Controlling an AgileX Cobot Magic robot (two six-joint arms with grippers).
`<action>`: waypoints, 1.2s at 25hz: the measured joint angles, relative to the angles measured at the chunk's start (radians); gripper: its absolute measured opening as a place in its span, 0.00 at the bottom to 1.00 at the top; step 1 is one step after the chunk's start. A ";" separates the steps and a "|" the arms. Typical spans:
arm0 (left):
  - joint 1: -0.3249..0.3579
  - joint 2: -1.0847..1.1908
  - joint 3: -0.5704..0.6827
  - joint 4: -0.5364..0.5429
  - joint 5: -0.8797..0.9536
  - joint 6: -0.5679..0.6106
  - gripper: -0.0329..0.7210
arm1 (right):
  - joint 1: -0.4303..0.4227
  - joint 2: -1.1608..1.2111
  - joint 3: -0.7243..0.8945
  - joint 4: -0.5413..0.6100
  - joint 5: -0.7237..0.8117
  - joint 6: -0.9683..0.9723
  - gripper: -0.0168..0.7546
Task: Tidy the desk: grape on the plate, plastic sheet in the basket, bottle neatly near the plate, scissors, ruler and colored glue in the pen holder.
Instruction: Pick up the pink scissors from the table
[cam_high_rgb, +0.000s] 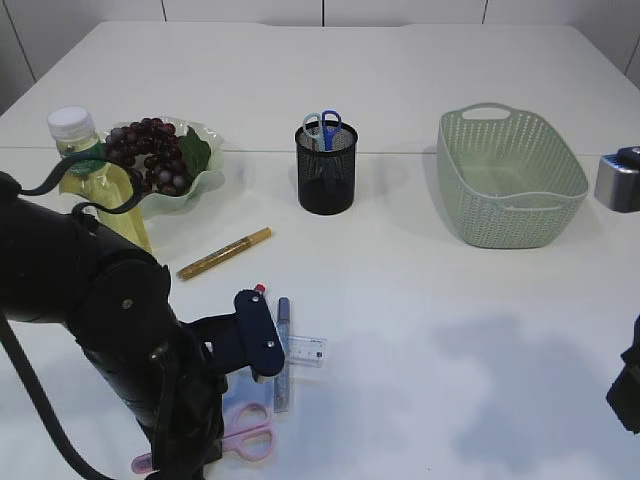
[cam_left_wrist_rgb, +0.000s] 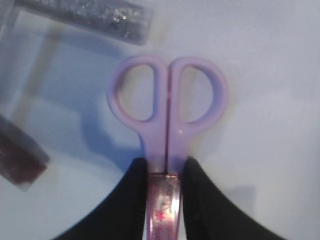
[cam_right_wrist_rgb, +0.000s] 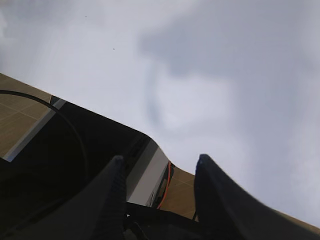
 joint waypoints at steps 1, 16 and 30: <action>0.000 0.000 0.000 -0.002 0.000 -0.006 0.24 | 0.000 0.000 0.000 0.000 0.000 0.000 0.49; 0.000 0.005 -0.060 -0.047 0.088 -0.126 0.24 | 0.000 0.000 0.000 0.000 0.000 0.000 0.49; 0.000 -0.010 -0.108 -0.050 0.196 -0.151 0.23 | -0.004 0.000 0.000 0.000 0.000 0.000 0.49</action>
